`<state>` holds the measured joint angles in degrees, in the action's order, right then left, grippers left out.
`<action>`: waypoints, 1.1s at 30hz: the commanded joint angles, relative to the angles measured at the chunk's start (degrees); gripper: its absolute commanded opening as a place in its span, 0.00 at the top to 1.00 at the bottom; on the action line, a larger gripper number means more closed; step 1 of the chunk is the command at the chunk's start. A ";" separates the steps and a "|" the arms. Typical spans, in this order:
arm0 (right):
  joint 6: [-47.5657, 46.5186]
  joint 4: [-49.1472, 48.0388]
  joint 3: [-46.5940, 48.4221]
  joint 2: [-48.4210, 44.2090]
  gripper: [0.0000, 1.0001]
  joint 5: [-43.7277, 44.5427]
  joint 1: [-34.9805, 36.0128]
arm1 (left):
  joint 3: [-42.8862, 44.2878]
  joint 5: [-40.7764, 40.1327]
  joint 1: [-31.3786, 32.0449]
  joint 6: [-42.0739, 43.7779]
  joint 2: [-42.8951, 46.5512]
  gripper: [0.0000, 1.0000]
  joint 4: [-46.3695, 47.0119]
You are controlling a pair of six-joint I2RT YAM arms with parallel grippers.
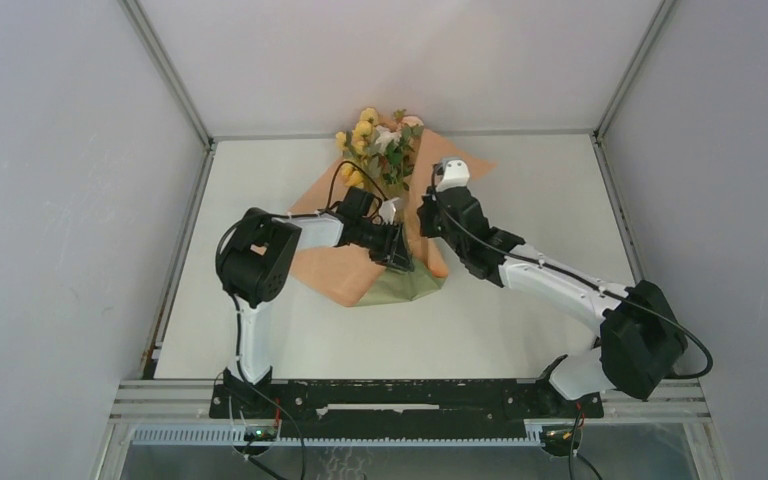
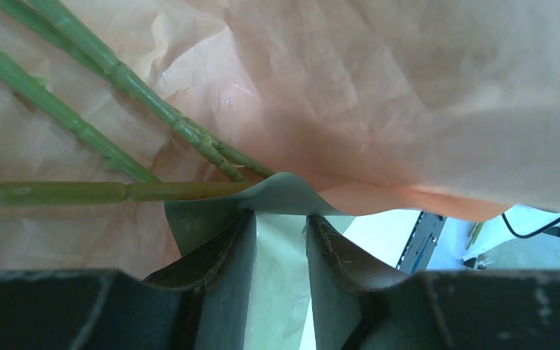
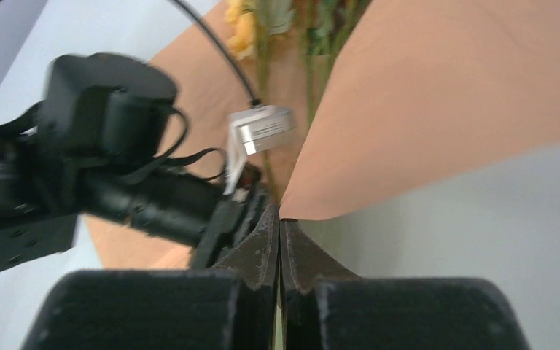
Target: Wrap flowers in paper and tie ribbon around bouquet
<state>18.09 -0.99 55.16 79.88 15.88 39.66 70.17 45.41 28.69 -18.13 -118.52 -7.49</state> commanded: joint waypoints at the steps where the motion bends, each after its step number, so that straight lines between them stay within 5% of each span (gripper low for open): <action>1: 0.82 -5.07 4.08 1.84 0.97 -1.16 4.79 | -1.94 -2.43 -1.73 -2.57 -2.80 0.61 5.04; 16: 3.12 -10.27 4.80 11.59 0.97 2.48 9.76 | -6.52 4.97 -6.01 -6.80 8.17 0.40 7.96; 23: 2.60 -11.32 4.80 12.64 0.97 3.37 9.65 | -3.08 2.11 -7.81 5.28 13.21 0.31 -12.23; 33: 5.79 -13.98 5.05 14.87 0.96 0.22 9.21 | -5.10 2.02 -12.27 14.38 20.13 0.26 -16.29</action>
<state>20.58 -10.98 57.82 94.76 17.52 48.88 64.62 47.70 16.53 -9.87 -104.14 -21.96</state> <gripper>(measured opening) 0.036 0.717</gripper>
